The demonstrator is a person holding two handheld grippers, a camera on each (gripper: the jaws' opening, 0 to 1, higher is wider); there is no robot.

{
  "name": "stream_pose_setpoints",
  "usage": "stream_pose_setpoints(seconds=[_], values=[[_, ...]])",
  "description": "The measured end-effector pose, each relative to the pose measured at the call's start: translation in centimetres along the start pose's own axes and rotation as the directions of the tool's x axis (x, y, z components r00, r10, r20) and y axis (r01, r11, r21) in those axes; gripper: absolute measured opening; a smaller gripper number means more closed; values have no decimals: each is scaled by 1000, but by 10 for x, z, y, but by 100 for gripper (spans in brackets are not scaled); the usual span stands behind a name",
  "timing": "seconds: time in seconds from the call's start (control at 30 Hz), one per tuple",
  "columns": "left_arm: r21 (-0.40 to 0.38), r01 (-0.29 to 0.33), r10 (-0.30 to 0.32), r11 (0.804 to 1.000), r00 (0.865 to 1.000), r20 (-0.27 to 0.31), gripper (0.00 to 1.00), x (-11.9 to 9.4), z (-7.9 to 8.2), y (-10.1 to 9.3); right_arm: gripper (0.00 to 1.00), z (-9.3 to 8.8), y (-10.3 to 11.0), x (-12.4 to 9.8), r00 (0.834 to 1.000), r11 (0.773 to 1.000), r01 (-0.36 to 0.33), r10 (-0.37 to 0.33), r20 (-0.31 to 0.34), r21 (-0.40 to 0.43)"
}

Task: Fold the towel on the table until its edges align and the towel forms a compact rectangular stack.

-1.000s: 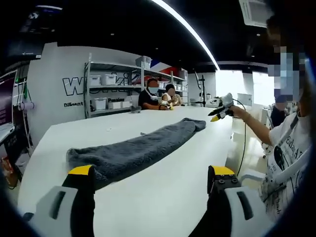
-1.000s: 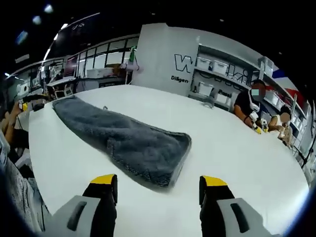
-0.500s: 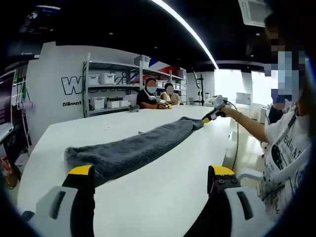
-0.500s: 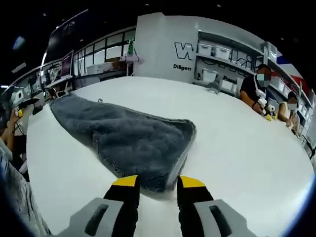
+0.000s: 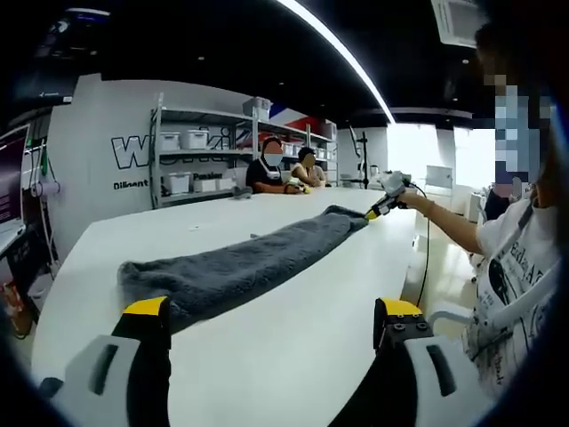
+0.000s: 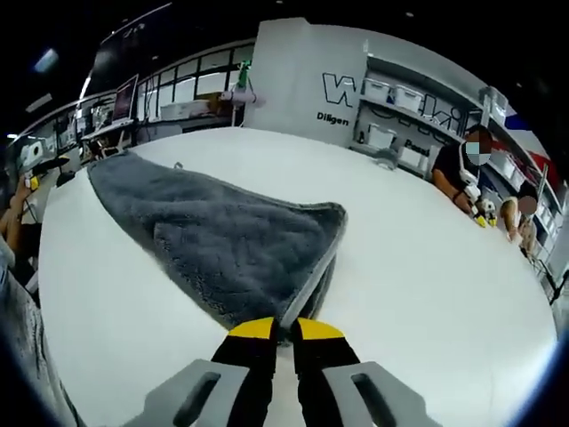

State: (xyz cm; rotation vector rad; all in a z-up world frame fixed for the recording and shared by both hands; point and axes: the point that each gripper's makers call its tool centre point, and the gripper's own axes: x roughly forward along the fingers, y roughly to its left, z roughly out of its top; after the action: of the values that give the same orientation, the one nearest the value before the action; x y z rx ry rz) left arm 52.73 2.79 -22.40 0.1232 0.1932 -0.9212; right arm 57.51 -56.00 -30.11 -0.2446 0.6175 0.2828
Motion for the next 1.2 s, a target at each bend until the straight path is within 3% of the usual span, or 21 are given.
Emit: stream_pose_setpoints(seconds=[0.3, 0.57, 0.8, 1.0, 1.2], values=[[5, -5, 5, 1000, 1000, -20, 99, -3, -5, -2, 8, -10, -21, -4, 1000, 999, 24, -23, -19, 24], [-1, -7, 7, 1000, 1000, -23, 99, -5, -7, -1, 12, -15, -24, -5, 999, 998, 44, -43, -28, 43], [-15, -33, 33, 999, 999, -23, 99, -7, -6, 8, 55, -10, -32, -29, 980, 982, 187, -185, -80, 19], [-37, -56, 55, 998, 998, -20, 99, -7, -6, 16, 61, 14, -8, -54, 981, 981, 194, -195, -20, -20], [-60, -64, 63, 996, 998, -30, 99, -5, -11, 19, 74, 30, 31, -70, 990, 990, 137, -136, 20, -37]])
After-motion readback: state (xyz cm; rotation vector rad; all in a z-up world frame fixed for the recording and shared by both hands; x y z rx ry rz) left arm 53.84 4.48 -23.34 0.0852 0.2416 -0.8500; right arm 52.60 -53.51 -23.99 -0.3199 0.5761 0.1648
